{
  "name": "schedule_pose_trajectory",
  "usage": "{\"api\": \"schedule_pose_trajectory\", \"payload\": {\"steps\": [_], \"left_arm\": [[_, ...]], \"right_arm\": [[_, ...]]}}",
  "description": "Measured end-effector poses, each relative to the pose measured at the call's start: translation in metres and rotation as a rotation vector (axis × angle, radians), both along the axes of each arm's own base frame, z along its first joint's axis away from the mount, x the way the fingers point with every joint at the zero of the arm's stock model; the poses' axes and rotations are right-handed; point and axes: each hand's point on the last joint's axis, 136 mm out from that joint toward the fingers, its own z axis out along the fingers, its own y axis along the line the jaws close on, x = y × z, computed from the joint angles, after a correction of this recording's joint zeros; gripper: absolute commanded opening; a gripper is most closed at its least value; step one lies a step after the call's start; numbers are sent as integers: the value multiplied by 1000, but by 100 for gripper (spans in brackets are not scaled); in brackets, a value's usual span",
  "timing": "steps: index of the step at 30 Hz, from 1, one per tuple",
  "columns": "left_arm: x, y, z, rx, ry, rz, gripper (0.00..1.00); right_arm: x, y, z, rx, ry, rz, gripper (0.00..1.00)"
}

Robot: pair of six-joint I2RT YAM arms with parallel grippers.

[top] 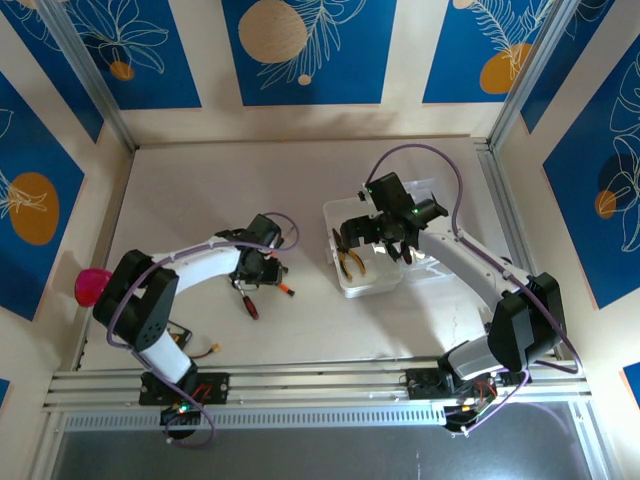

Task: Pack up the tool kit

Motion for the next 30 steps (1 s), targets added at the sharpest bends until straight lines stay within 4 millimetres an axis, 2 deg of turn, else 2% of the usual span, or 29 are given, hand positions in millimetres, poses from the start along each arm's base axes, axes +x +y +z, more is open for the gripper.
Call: {"api": "schedule_pose_trajectory", "payload": {"steps": [15, 24, 30], "left_arm": [[1, 16, 0, -25, 16, 10, 41], [6, 12, -5, -28, 45, 4, 40], [9, 19, -9, 37, 65, -3, 28]], "right_arm": [[-2, 1, -2, 11, 12, 6, 99], [-2, 1, -2, 11, 13, 6, 99], [-2, 0, -2, 12, 12, 3, 99]]}}
